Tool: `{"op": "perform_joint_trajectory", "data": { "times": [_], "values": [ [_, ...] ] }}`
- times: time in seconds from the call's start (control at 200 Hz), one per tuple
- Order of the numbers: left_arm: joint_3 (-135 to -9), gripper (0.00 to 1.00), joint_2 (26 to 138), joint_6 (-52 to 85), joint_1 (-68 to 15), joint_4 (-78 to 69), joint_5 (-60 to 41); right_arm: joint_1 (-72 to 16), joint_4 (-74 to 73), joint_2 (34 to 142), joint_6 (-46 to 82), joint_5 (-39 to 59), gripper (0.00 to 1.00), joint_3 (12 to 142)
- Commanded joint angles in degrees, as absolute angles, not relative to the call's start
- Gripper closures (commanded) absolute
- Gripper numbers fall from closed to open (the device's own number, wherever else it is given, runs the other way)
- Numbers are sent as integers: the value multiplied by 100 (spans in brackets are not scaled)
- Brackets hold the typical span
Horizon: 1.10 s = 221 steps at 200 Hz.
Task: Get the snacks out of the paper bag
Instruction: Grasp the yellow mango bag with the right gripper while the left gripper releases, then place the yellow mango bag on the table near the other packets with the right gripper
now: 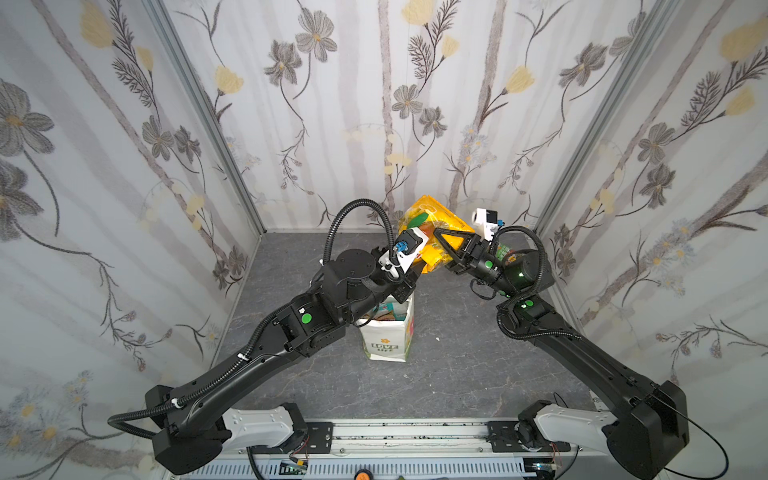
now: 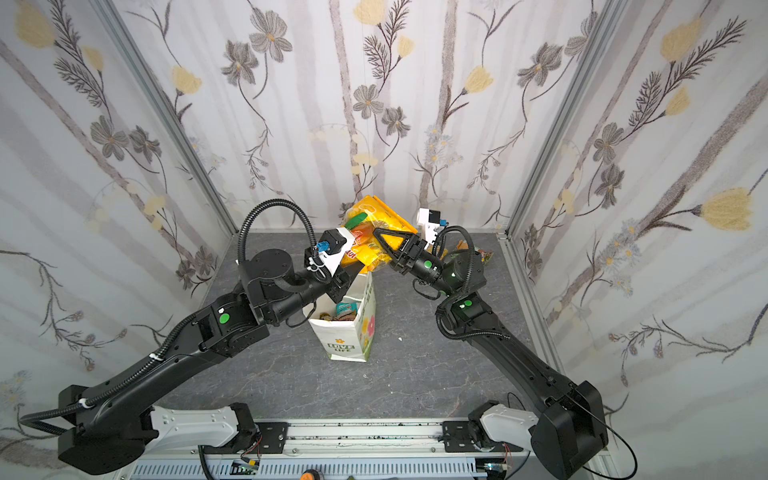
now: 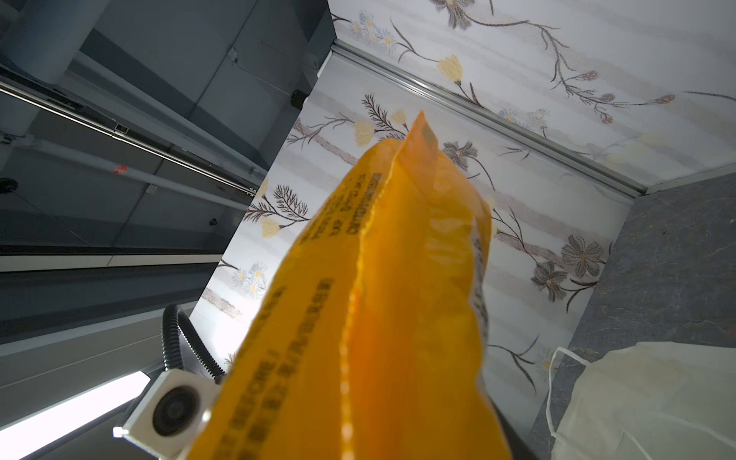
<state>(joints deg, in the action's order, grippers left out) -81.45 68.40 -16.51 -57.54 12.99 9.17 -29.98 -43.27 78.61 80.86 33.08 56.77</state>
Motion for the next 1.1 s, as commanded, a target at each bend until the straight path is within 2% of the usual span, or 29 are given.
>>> {"op": "perform_joint_trajectory", "data": {
  "times": [0.0,0.115,0.33,0.605,0.784,1.099],
  "values": [
    [-8105,48,6730,-1767,-5809,1031,934,-2924,-4551,7760,7990,3343,58,5768],
    [-8143,37,6646,-1741,-5894,1173,1040,-2742,-4517,7709,7961,3387,70,5774],
    [-8287,22,6530,-1325,-6114,1774,1418,-2223,-4156,7723,7695,3646,75,5922],
    [-8808,0,6473,357,-6169,3399,1956,-1178,-3530,8078,7054,4185,82,5930],
    [-8811,0,6399,1197,-6168,4122,1792,-610,-3105,8563,6440,4440,83,5832],
    [-8549,0,6376,1721,-6166,4513,1248,-72,-2626,9782,5585,4547,84,5689]
  ]
}}
